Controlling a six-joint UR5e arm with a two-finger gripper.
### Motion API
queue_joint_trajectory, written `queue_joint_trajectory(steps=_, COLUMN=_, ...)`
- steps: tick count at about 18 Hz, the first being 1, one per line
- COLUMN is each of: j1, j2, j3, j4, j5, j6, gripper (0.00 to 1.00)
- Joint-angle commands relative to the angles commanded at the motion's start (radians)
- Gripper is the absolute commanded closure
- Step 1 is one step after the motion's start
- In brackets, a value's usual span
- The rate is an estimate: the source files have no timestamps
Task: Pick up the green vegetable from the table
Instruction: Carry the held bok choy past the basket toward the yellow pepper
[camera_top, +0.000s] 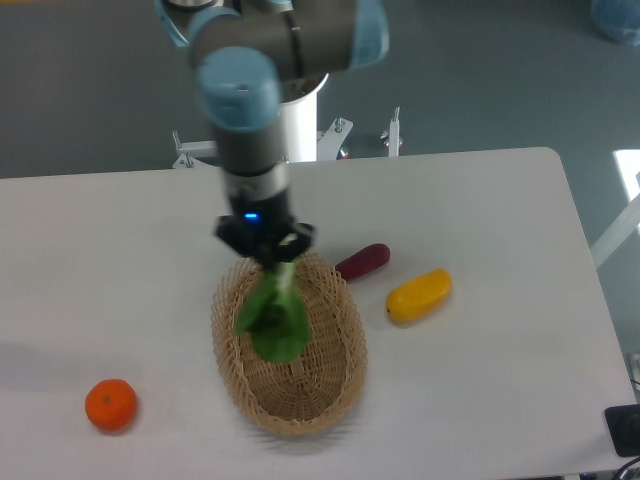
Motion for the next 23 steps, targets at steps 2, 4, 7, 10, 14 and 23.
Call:
queue_joint_trajectory(steps=2, j1=0.038, j2=-0.020, j3=-0.014, j4=-0.005, j5=0.000, j6=0.129, gripper=0.87)
queue_joint_trajectory(steps=4, j1=0.074, j2=-0.047, j3=-0.005, j4=-0.006, j5=0.001, j6=0.218, gripper=0.86)
queue_joint_trajectory(steps=7, j1=0.109, j2=-0.075, j3=0.023, j4=-0.008, j5=0.008, j6=0.281, gripper=0.87)
queue_joint_trajectory(steps=10, j1=0.132, j2=-0.109, j3=0.060, j4=-0.014, j5=0.012, j6=0.350, gripper=0.90)
queue_joint_trajectory(steps=14, j1=0.172, j2=-0.129, j3=0.104, j4=-0.028, j5=0.009, j6=0.410, gripper=0.90)
queue_joint_trajectory(steps=23, j1=0.203, j2=-0.150, j3=0.133, j4=-0.063, j5=0.012, j6=0.626, gripper=0.86)
